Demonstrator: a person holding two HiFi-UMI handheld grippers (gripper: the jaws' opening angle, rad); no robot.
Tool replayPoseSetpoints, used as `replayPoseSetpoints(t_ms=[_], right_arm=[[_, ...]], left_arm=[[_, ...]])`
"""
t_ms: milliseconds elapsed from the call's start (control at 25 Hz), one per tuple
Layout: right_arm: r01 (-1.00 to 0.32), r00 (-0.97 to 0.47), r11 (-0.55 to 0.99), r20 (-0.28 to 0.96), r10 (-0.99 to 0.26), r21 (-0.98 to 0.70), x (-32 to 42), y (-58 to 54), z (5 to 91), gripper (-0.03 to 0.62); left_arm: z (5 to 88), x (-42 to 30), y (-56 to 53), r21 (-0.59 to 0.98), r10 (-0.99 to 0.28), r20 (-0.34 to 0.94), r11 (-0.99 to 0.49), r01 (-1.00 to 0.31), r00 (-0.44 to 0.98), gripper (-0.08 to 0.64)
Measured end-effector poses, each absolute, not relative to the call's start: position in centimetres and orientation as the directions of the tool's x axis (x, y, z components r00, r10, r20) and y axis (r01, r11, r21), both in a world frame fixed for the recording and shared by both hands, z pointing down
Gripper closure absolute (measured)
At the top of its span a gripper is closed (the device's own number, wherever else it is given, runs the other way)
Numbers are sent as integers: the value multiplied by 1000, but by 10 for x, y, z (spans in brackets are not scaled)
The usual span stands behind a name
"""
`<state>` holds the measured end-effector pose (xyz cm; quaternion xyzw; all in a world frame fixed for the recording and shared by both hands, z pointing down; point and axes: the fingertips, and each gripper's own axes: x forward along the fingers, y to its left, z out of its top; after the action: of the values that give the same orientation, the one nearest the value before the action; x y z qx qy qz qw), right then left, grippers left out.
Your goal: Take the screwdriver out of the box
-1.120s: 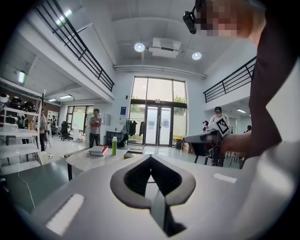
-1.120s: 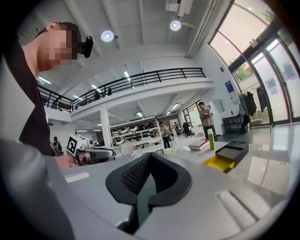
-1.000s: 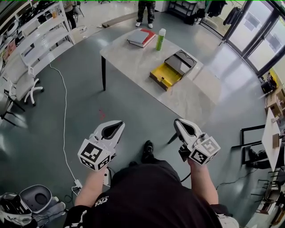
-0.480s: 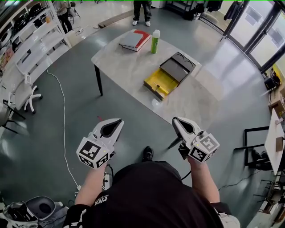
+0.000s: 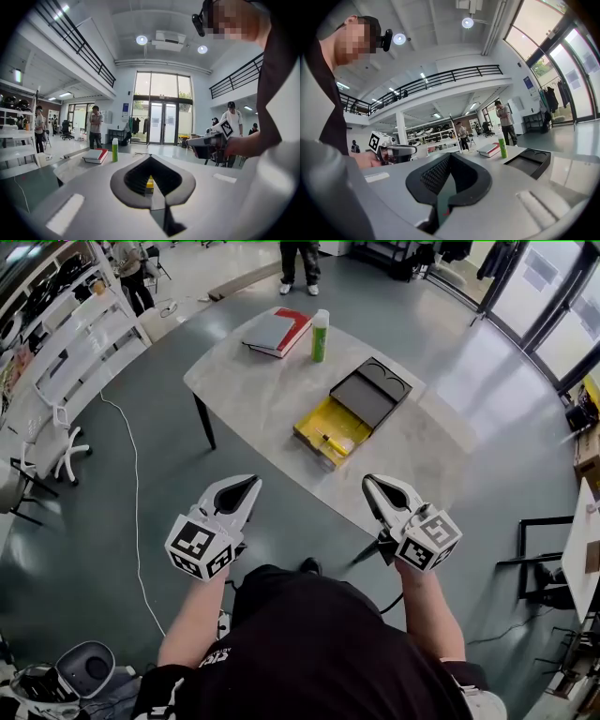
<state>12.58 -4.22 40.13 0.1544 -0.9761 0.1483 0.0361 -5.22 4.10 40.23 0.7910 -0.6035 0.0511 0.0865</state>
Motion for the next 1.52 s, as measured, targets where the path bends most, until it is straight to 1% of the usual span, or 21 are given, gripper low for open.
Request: replayPoseSetpoints(t_ms=[360,720,1120,1400,1520], right_arm=[[-315,-948,910,126,-291,-269,103,-75,404,578],[-380,-923,884,179,-341,-272,64,-120,428,577],[-495,-864,827,251,-437,-265,8,-163,452,565],[-587,-795,776,347,-498,-231,-13,-173,483,551],[-610,-771,762,384,-508,-217,-18,-175,496,537]], left_arm=[[410,-70,-9,84,-949,193,-236,-968,248,558],[427,-113,-67,87,-931,204,-292,-952,304,558],[442,-151,-133,102,-882,202,-413,-905,425,558],[453,-152,-159,92,-800,207,-558,-825,564,558],[456,-152,-166,100,-775,199,-592,-800,599,558]])
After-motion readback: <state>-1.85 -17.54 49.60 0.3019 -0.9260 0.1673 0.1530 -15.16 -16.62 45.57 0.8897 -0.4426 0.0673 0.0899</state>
